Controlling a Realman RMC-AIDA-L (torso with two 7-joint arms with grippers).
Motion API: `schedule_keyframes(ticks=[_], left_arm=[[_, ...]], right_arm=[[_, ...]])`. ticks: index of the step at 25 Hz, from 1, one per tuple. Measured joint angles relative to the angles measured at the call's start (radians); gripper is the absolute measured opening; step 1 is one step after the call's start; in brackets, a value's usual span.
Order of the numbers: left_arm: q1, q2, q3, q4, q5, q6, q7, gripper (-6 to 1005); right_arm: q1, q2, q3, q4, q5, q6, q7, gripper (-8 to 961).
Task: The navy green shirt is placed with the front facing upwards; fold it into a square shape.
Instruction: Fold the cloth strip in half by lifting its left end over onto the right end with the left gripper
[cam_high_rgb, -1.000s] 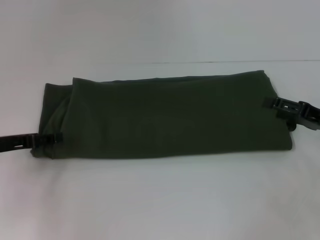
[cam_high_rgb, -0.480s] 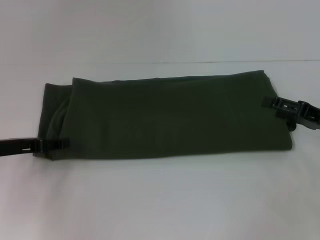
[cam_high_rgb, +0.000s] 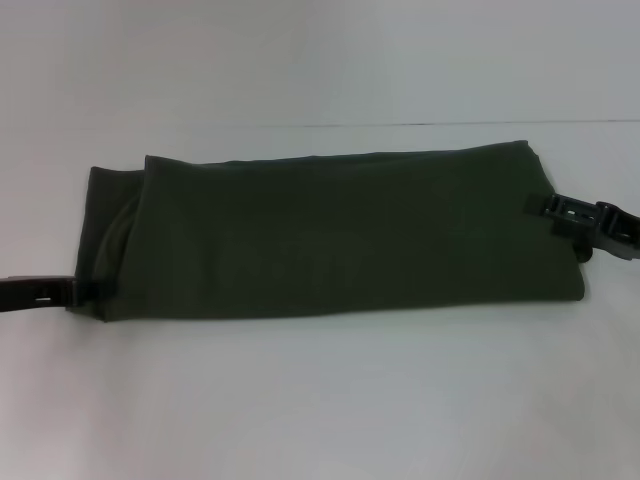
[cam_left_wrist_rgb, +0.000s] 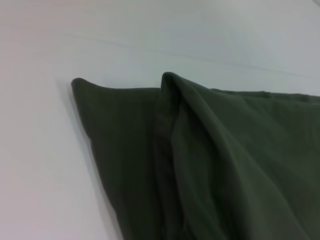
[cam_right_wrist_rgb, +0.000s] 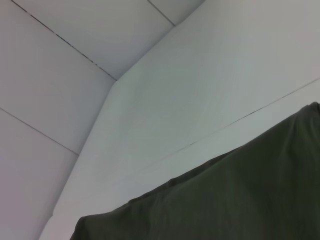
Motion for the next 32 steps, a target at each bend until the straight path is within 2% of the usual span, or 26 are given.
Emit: schedule_keyframes(ticks=[3, 9, 10, 11, 14, 17, 19, 22, 26, 29, 32], left_arm=[[-0.003, 0.000, 0.009, -0.002, 0.008, 0.001, 0.002, 423], [-0.006, 0.000, 0.010, -0.003, 0.012, 0.000, 0.005, 223], [-0.006, 0.000, 0.010, -0.003, 0.012, 0.000, 0.005, 134], [-0.006, 0.001, 0.010, -0.003, 0.012, 0.000, 0.005, 45], [-0.006, 0.002, 0.010, -0.001, 0.012, 0.000, 0.005, 48], [-0.008, 0.005, 0.006, 0.000, 0.012, 0.002, 0.006, 51], [-0.010, 0.006, 0.003, 0.001, 0.012, 0.005, 0.006, 51], [-0.015, 0.007, 0.003, 0.001, 0.012, 0.009, 0.007, 51], [-0.020, 0.008, 0.007, 0.002, 0.011, 0.011, 0.008, 51], [-0.022, 0.009, 0.008, 0.002, 0.011, 0.012, 0.008, 50], [-0.022, 0.009, 0.006, 0.002, 0.011, 0.012, 0.008, 50]], right_arm=[[0.000, 0.000, 0.000, 0.000, 0.000, -0.003, 0.001, 843], [0.001, -0.003, 0.000, 0.000, 0.000, -0.009, 0.008, 836], [0.001, -0.006, 0.000, 0.000, 0.000, -0.012, 0.013, 834], [0.002, -0.012, 0.000, 0.000, 0.000, -0.014, 0.027, 833], [0.006, -0.037, -0.032, -0.022, 0.000, -0.030, 0.103, 829], [0.017, -0.079, -0.126, -0.105, -0.038, -0.062, 0.264, 826], [0.033, -0.105, -0.162, -0.184, -0.118, -0.086, 0.397, 823], [0.080, -0.124, -0.159, -0.289, -0.298, -0.139, 0.555, 820], [0.176, -0.122, -0.125, -0.377, -0.591, -0.215, 0.667, 815], [0.243, -0.102, -0.112, -0.383, -0.763, -0.236, 0.688, 811], [0.267, -0.081, -0.118, -0.351, -0.813, -0.222, 0.687, 807]])
